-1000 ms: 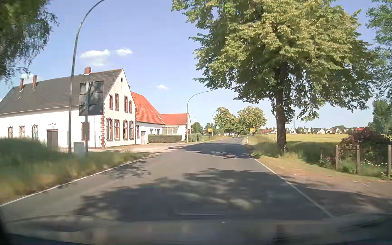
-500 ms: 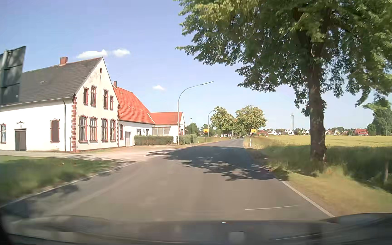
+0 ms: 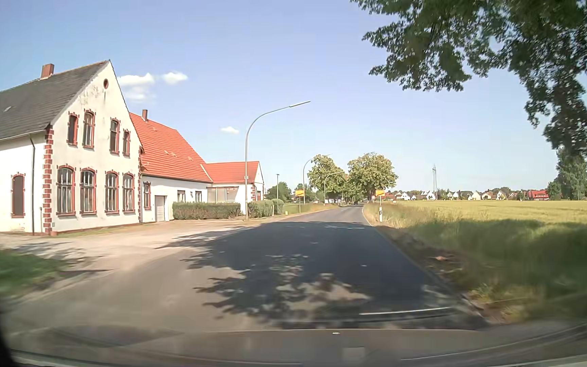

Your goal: Follow the waypoints while adhering to traffic rules and regulations

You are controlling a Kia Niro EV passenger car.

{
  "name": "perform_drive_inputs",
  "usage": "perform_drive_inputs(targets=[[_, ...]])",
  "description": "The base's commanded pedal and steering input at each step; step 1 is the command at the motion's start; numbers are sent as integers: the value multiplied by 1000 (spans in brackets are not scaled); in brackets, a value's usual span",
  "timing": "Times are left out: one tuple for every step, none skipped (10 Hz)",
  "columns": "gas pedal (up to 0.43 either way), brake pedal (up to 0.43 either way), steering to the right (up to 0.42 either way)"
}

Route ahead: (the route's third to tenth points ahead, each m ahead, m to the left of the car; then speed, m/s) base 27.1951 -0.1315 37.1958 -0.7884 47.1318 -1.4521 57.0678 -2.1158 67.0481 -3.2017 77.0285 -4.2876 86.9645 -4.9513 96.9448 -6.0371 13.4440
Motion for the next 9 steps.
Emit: perform_drive_inputs(targets=[[177,6,15],[189,6,15],[197,6,14],[197,6,13],[197,6,13],[209,6,14],[220,6,16],[228,6,17],[260,6,18]])
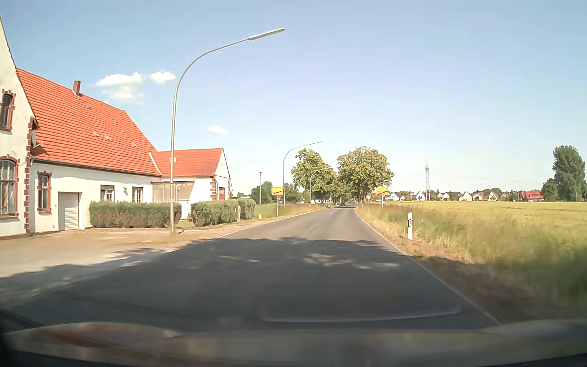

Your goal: Follow the waypoints while adhering to traffic rules and regulations

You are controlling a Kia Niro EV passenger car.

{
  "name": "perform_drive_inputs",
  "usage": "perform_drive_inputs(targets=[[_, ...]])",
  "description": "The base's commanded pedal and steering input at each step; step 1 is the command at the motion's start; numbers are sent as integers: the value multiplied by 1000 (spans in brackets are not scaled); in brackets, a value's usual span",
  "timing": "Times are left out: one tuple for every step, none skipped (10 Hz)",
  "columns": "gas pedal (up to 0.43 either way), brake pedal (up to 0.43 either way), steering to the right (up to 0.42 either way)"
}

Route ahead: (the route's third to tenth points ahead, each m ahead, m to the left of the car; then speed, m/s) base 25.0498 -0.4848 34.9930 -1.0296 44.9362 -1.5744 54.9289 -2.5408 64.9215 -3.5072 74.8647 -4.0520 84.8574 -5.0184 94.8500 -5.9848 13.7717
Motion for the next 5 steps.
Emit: perform_drive_inputs(targets=[[260,6,18],[260,6,18],[260,6,18],[260,6,17],[260,6,17]])
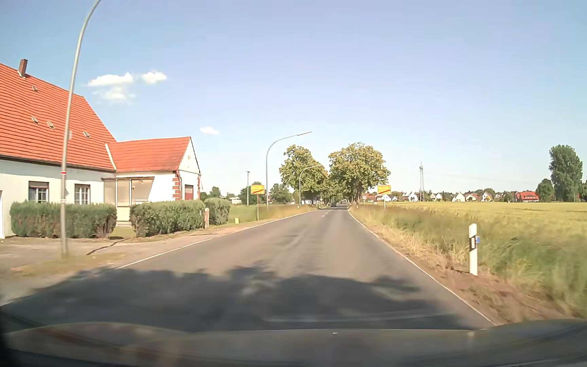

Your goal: Follow the waypoints while adhering to traffic rules and regulations

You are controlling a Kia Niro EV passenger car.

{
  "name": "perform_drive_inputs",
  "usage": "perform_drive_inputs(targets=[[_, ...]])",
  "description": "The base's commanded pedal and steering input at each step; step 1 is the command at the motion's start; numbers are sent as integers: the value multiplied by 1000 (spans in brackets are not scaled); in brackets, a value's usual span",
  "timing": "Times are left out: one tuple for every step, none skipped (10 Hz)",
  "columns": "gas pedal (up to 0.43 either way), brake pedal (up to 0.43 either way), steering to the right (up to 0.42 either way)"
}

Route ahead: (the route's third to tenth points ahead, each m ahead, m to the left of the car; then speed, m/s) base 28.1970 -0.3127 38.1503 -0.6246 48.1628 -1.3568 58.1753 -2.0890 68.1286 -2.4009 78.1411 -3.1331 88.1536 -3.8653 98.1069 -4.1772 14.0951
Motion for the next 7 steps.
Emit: perform_drive_inputs(targets=[[260,6,17],[268,6,17],[268,6,16],[268,6,14],[268,6,12],[280,6,11],[287,6,11]])
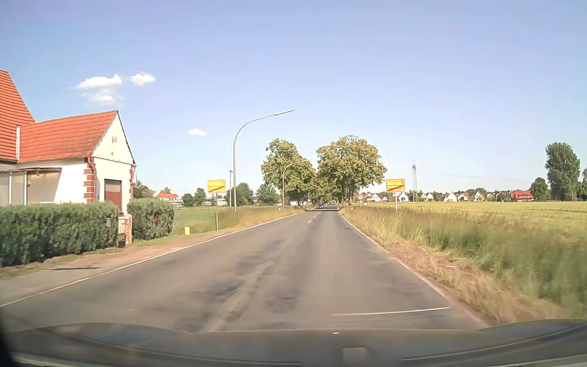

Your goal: Follow the waypoints while adhering to traffic rules and regulations

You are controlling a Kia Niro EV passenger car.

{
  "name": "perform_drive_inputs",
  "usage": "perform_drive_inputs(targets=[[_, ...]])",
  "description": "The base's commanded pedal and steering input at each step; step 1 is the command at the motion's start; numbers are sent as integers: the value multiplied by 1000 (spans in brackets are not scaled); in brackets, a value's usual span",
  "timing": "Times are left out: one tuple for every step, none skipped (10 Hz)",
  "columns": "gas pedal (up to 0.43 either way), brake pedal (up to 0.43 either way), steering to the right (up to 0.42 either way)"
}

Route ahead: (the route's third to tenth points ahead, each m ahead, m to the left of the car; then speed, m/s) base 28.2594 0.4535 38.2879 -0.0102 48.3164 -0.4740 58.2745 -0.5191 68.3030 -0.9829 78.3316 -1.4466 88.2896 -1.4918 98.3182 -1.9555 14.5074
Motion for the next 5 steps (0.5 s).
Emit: perform_drive_inputs(targets=[[287,6,11],[311,6,10],[319,6,10],[319,6,10],[319,6,10]])
